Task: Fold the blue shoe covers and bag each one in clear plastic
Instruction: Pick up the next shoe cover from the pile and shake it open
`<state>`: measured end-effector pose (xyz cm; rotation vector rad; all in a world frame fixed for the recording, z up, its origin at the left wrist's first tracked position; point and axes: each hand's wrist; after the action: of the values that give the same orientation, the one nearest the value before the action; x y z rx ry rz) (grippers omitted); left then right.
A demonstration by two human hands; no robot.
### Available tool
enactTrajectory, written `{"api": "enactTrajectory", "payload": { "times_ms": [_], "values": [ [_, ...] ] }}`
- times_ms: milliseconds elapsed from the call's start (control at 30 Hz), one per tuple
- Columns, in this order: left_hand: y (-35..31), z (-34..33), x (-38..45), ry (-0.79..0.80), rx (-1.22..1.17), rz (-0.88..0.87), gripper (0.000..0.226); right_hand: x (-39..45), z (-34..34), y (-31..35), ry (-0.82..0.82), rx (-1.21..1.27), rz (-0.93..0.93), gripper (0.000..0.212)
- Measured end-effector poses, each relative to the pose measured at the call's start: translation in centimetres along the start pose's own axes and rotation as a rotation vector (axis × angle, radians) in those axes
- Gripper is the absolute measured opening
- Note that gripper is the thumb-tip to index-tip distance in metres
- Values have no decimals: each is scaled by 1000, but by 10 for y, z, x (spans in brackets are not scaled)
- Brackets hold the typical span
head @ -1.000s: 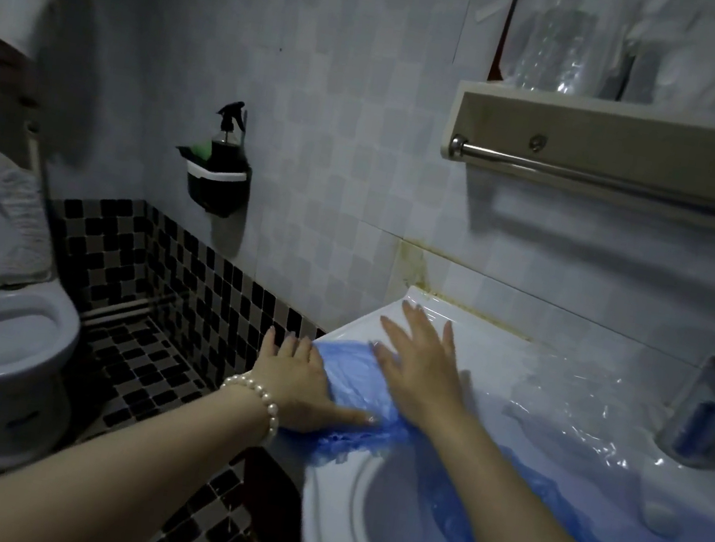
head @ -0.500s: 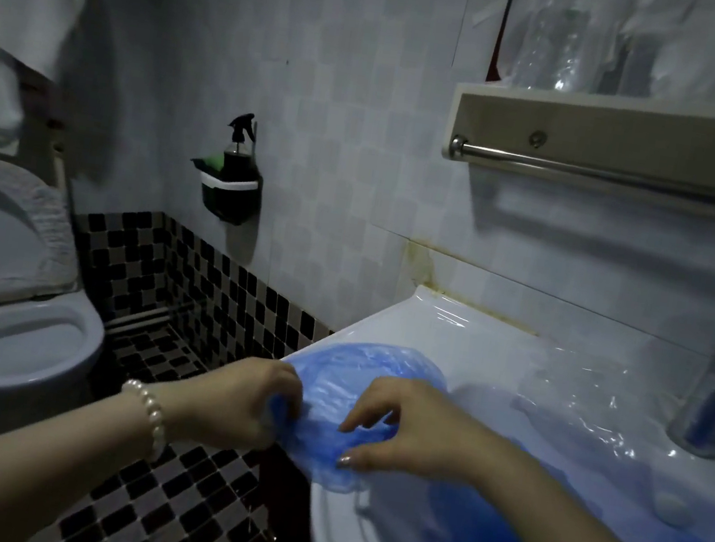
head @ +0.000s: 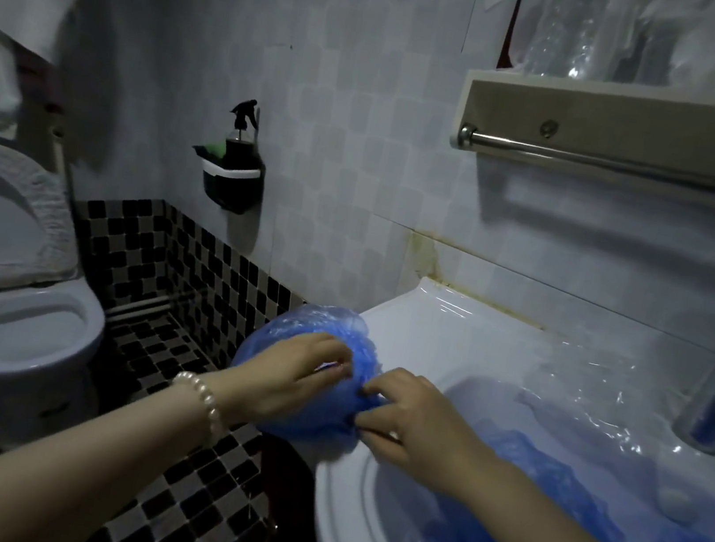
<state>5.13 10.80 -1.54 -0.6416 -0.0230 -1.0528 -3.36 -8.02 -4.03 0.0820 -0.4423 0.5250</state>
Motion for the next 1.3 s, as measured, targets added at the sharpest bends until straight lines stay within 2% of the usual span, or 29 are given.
{"api": "enactTrajectory", "payload": {
  "times_ms": [100, 167, 233, 367, 433, 533, 600, 667, 767, 800, 867, 933, 1000, 1067, 1133, 1167, 1200, 1267, 1300],
  "values": [
    [11, -10, 10, 302, 254, 104, 53, -1, 1, -6, -11, 62, 5, 16],
    [17, -20, 11, 429, 405, 184, 60, -1, 10, -12, -26, 107, -42, 8],
    [19, -27, 10, 439, 483, 185, 68, -1, 25, -15, -1, 152, -134, 4],
    [18, -29, 14, 445, 507, 206, 78, -7, 49, -17, 251, 279, -384, 4],
    [15, -31, 17, 454, 497, 218, 82, -8, 53, -19, 278, 374, -430, 5],
    [10, -30, 19, 462, 424, 234, 91, -7, 54, -25, 133, 536, -488, 34],
    [2, -29, 18, 477, 357, 231, 94, -8, 51, -28, -13, 475, -481, 51],
    [-10, -21, 18, 406, 238, 200, 90, -10, 45, -29, 9, 334, -430, 59],
    [-15, 4, 9, 122, -53, 116, 58, -16, 24, -32, 242, 52, -257, 74],
    [-12, 14, 4, 76, -98, 96, 52, -17, 17, -32, 275, -9, -204, 78],
    [-4, 29, -11, 129, -83, 129, 45, -17, 5, -34, 245, -1, -140, 77],
    [5, 34, -27, 287, 17, 193, 43, -19, -8, -37, 137, 128, -130, 68],
    [14, 32, -39, 330, 116, 176, 52, -16, -6, -32, 36, 438, -297, 51],
    [22, 28, -42, 239, 127, 160, 53, -10, 5, -30, 20, 708, -477, 28],
    [25, 26, -40, 133, 5, 213, 29, -6, 10, -37, 33, 825, -611, 26],
    [25, 25, -37, 89, -108, 266, 16, -3, 12, -39, 38, 856, -672, 12],
    [23, 25, -33, 45, -230, 315, 12, 0, 15, -39, 38, 878, -731, 14],
    [21, 24, -23, -54, -364, 379, 31, 4, 14, -41, 10, 920, -834, 31],
    [19, 22, -18, -110, -383, 406, 33, 8, 14, -41, -12, 915, -872, 34]
  ]
}}
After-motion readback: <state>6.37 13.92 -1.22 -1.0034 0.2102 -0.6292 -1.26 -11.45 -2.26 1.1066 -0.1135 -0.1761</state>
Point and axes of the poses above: each hand's wrist, its own x-axis towards the middle knuckle, its own z-axis out of the back of the hand, y = z × x, and after that the axes turned 2 degrees about -x, right-handed
